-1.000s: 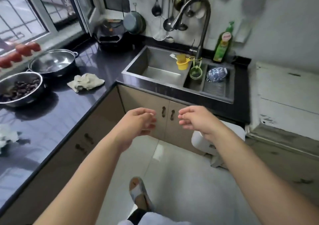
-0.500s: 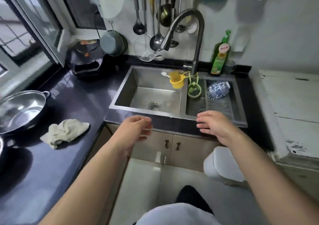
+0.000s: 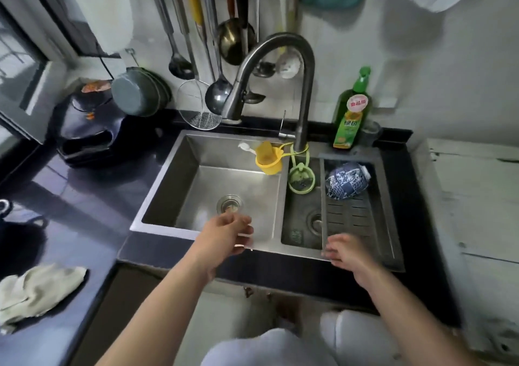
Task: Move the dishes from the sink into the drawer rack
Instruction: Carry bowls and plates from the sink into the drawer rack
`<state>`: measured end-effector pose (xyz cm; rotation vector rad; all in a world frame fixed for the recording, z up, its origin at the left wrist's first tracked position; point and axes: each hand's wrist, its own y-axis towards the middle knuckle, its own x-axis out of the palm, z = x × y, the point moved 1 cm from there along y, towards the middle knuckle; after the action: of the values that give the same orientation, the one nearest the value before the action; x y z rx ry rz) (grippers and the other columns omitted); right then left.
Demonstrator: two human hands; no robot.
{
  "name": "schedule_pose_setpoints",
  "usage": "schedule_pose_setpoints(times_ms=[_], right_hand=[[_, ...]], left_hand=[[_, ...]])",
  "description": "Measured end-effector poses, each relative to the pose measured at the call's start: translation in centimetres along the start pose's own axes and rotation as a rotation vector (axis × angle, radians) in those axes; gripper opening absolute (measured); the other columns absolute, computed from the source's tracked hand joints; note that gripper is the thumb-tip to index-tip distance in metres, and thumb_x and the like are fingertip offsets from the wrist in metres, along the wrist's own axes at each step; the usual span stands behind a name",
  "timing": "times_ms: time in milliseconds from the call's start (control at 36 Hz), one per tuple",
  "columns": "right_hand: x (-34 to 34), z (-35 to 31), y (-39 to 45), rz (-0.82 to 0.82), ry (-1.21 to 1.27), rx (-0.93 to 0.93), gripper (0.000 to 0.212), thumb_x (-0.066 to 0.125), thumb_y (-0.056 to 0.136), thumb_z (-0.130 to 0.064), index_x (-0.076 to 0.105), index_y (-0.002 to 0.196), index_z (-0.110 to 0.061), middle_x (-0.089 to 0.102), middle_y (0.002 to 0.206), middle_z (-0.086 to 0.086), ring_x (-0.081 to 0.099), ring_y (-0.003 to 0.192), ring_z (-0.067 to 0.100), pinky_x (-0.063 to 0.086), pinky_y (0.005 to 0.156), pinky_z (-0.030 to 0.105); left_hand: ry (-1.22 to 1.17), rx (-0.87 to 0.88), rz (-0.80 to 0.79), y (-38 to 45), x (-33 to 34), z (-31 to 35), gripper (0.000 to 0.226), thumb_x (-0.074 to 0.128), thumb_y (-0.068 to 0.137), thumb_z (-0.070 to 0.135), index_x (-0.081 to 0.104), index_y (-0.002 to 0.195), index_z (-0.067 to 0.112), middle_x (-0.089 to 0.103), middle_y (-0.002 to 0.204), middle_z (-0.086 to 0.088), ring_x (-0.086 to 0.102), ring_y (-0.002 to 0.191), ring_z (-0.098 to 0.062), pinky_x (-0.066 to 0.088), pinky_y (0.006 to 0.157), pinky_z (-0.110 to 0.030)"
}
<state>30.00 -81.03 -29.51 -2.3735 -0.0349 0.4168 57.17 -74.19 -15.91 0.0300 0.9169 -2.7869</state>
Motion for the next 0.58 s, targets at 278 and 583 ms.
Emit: schedule_pose_setpoints(times_ms=[278,583], right_hand=[[-5.2,-5.8,10.3,0.284,-0.202,-0.206,0.036,0.069,0.092,-0.016,0.057,0.125,-0.013,0.060,0.107,-0.002,0.061,0.088,0.020,0.055,0.070,0.034],[-8.1,-10.1,21.4,0.336,-0.332,-0.104,0.098,0.081,0.082,-0.045,0.029,0.157,-0.009,0.032,0.159,0.025,0.042,0.141,0.040,0.040,0.110,0.042]], left_hand=[[-0.040,-0.065,0.071,6.0,2.9,1.9,0.017,0.058,0.101,0.014,0.072,0.108,0.009,0.077,0.097,-0.009,0.073,0.084,-0.023,0.054,0.086,-0.037],[0.013,-0.125,0.086,8.4,3.5,2.3,0.020,0.053,0.102,0.014,0.072,0.108,0.012,0.078,0.101,-0.008,0.074,0.084,-0.021,0.053,0.078,-0.033]])
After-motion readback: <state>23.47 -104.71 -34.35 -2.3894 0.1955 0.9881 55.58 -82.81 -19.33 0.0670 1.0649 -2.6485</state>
